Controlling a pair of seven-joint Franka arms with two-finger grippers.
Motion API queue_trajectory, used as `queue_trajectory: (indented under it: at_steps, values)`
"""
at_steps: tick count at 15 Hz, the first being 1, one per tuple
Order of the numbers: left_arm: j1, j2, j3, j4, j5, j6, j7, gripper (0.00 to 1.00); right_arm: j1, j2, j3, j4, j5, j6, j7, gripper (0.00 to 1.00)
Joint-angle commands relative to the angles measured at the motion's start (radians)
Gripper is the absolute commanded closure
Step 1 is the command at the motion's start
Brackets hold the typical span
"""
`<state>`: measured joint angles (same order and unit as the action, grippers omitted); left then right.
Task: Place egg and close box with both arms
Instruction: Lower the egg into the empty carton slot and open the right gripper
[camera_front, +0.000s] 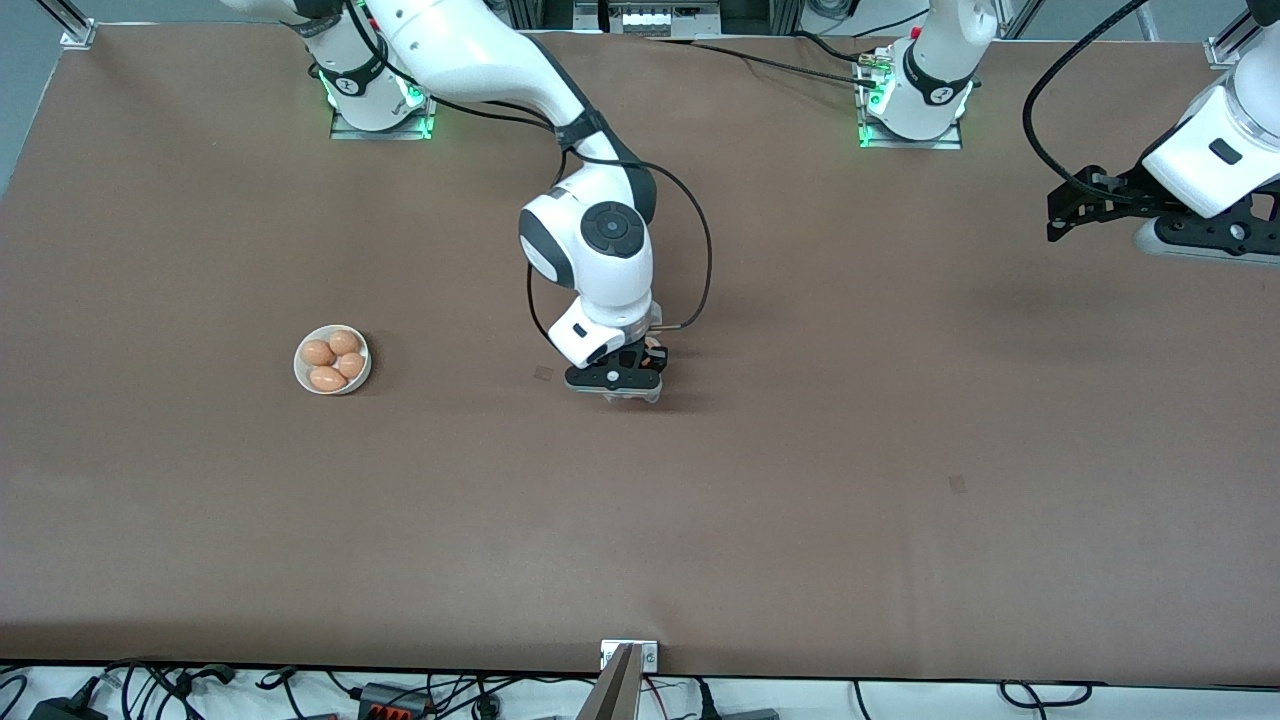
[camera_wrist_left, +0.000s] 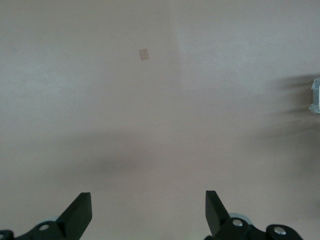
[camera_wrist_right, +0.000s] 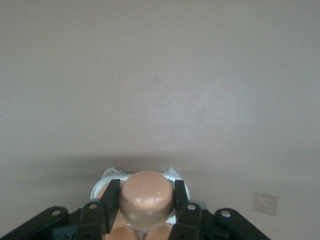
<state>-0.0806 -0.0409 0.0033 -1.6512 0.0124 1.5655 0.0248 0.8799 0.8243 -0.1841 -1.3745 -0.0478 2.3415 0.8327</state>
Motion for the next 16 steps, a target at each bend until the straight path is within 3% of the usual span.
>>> queue_trajectory:
  at_steps: [1, 14, 16]
  values:
    - [0.004, 0.001, 0.000, 0.011, 0.011, -0.015, 0.018, 0.00, 0.017, 0.001, -0.017, -0.037, -0.010, 0.044, 0.029, 0.80]
    - [0.004, -0.001, 0.000, 0.011, 0.011, -0.015, 0.018, 0.00, 0.040, -0.048, -0.017, -0.158, -0.009, 0.048, 0.045, 0.80]
    - [0.004, 0.001, 0.000, 0.011, 0.011, -0.015, 0.018, 0.00, 0.040, -0.047, -0.017, -0.156, -0.004, 0.053, 0.045, 0.72]
